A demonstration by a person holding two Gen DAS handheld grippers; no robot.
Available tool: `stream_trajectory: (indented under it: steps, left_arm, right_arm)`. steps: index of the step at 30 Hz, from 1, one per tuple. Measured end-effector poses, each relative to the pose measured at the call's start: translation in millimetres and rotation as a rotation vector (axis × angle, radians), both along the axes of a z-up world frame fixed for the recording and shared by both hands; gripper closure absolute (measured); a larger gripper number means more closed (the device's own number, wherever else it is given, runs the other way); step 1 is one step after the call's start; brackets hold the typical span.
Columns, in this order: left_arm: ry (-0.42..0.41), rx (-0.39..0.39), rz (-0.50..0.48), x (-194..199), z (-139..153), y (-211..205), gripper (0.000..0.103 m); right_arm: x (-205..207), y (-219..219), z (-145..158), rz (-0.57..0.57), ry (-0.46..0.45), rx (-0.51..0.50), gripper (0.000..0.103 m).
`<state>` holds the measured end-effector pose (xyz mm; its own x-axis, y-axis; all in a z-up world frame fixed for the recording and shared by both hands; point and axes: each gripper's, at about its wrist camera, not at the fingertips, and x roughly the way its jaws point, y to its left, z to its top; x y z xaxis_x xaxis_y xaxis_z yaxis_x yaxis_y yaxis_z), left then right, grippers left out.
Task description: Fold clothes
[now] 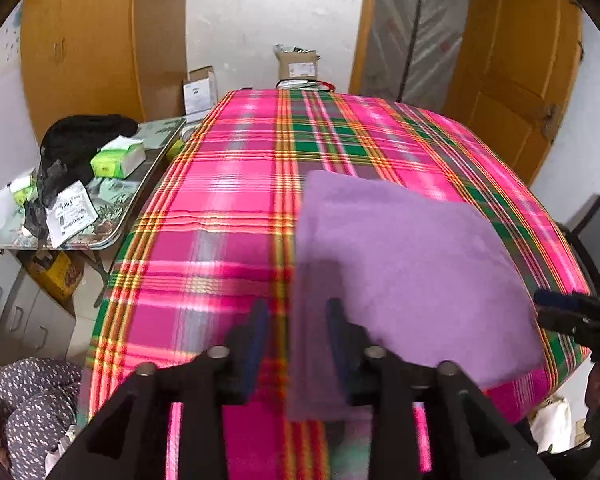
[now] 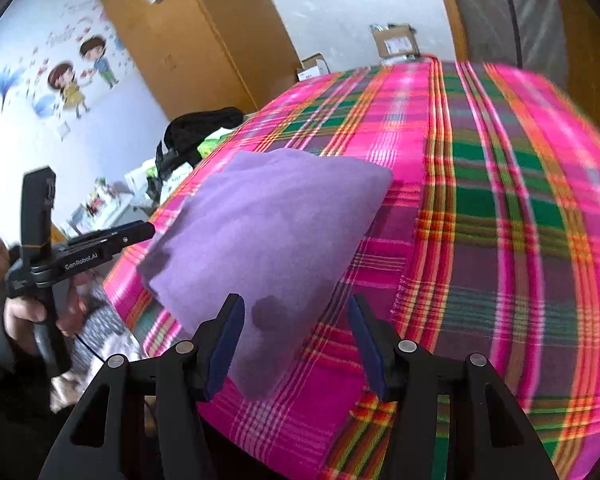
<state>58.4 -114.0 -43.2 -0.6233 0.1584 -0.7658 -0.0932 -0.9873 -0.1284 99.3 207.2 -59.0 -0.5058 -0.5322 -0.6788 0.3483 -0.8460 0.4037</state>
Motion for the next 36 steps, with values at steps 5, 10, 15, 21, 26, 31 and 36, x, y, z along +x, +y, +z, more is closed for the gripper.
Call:
stream_trajectory:
  steps: [5, 10, 15, 21, 26, 31, 36]
  left_arm:
    - [-0.066, 0.126, -0.055, -23, -16, -13, 0.055]
    - [-0.125, 0.235, -0.116, -35, -31, -14, 0.053]
    - [-0.133, 0.258, -0.153, -43, -35, -11, 0.053]
    - [-0.124, 0.273, -0.157, -45, -37, -7, 0.059]
    - [-0.114, 0.296, -0.158, -43, -35, -5, 0.076]
    - [-0.089, 0.305, -0.154, -43, -29, -2, 0.082]
    - [-0.036, 0.328, -0.176, -48, -7, 6, 0.083]
  right_arm:
    - [-19, 6, -15, -0.017, -0.092, -0.121, 0.047]
    - [-28, 2, -20, -0.004, -0.125, -0.158, 0.047]
    - [-37, -2, -24, 0.006, -0.143, -0.177, 0.047]
    - [-47, -5, -27, 0.008, -0.15, -0.208, 0.046]
    - [-50, -5, -26, 0.001, -0.152, -0.227, 0.059]
    - [-51, -1, -19, 0.001, -0.129, -0.254, 0.07]
    - [-59, 5, -3, 0.011, -0.083, -0.247, 0.072]
